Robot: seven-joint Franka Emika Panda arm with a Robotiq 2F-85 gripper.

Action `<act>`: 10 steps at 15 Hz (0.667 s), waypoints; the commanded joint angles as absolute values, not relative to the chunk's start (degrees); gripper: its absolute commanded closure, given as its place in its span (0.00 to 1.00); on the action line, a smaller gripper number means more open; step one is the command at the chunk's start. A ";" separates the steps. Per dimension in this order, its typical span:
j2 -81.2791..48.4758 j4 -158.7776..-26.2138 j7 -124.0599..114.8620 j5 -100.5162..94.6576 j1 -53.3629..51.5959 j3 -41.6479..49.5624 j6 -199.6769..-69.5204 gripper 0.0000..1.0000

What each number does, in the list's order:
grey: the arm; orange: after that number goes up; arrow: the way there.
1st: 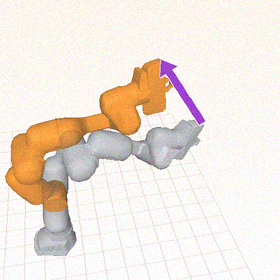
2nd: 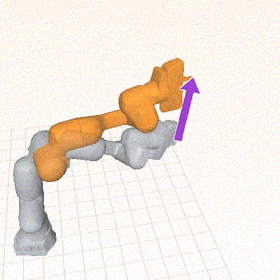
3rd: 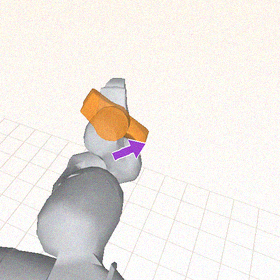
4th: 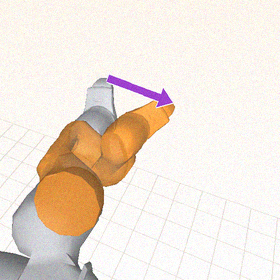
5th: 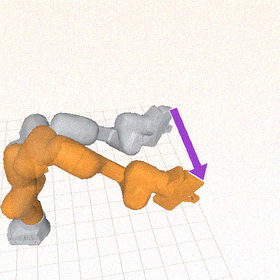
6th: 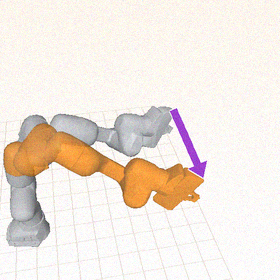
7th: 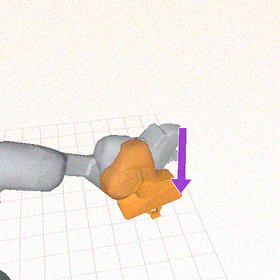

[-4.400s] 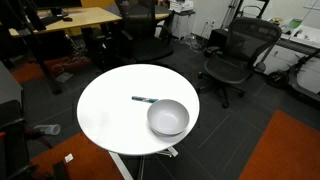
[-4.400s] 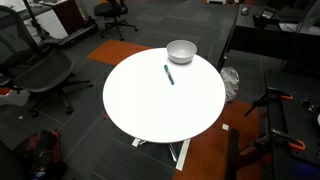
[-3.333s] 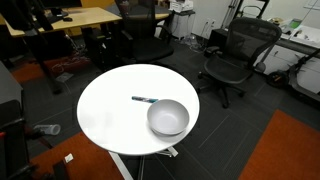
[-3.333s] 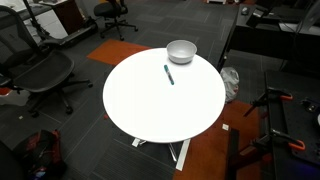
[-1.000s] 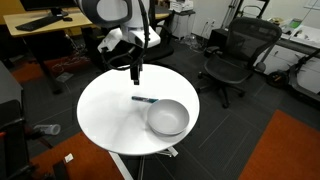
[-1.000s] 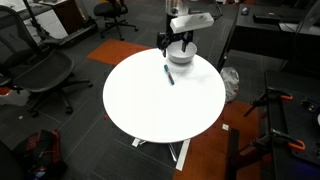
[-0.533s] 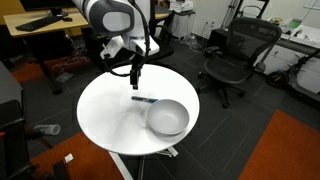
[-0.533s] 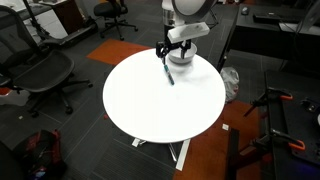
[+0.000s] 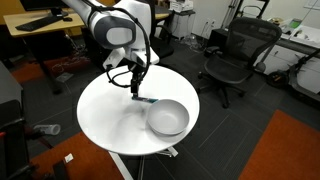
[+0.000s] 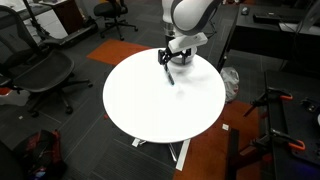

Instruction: Put the marker in the bowl

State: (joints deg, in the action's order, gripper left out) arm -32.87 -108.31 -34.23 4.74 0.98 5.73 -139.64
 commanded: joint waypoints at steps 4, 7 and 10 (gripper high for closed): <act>-37.26 -104.83 -33.68 7.50 0.74 6.71 -144.72 0.00; -38.93 -103.18 -34.05 7.37 0.44 7.26 -144.51 0.00; -40.50 -101.59 -34.21 7.25 0.39 7.73 -144.40 0.00</act>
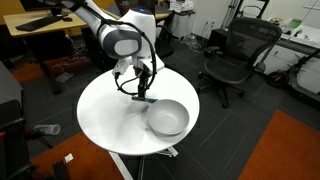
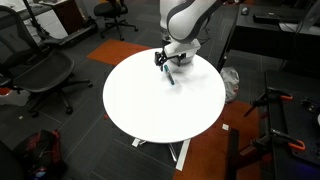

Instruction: Put the marker in the bowl

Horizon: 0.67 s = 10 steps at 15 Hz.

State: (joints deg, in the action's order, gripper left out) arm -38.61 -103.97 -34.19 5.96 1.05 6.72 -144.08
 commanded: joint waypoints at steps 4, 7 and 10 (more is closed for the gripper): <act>-42.49 -99.53 -33.88 7.32 0.59 7.95 -144.22 0.00; -43.83 -98.23 -33.71 7.55 0.77 7.81 -143.91 0.00; -44.97 -97.18 -33.51 7.69 0.91 7.70 -143.71 0.00</act>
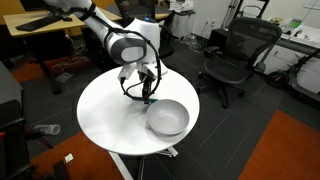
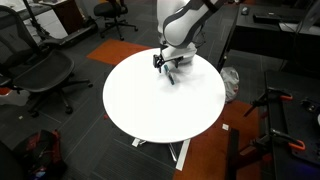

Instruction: Put the marker in the bowl

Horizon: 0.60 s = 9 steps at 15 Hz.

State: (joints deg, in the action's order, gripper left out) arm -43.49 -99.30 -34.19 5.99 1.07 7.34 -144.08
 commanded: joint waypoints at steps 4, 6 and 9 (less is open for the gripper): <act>-46.10 -96.19 -33.71 7.42 0.65 8.00 -143.76 0.34; -46.44 -95.77 -33.61 7.53 0.77 7.93 -143.70 0.49; -46.87 -95.28 -33.64 7.56 0.75 7.93 -143.68 0.73</act>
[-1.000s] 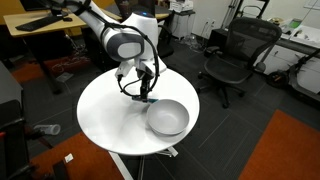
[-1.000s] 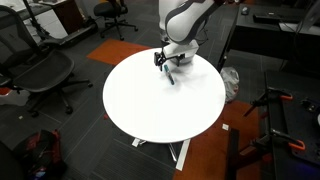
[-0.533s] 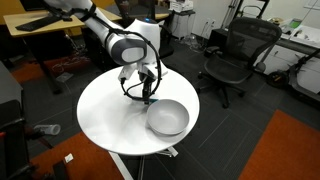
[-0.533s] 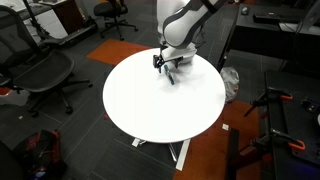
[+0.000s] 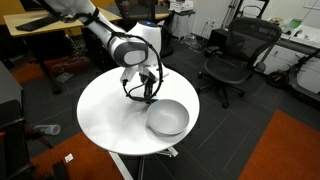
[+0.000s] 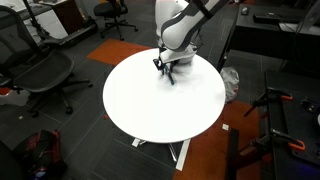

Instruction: Put the marker in the bowl

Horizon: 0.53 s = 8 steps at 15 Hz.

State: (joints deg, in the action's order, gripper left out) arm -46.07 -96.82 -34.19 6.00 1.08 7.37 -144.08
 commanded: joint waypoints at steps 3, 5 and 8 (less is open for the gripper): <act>-47.08 -94.91 -33.61 7.55 0.76 7.93 -143.51 0.95; -46.19 -95.23 -33.78 7.49 0.53 7.97 -142.95 0.97; -43.84 -96.24 -34.38 6.95 -0.34 8.48 -142.49 0.95</act>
State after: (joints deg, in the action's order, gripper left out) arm -46.34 -95.72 -34.19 6.01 0.99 7.38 -144.06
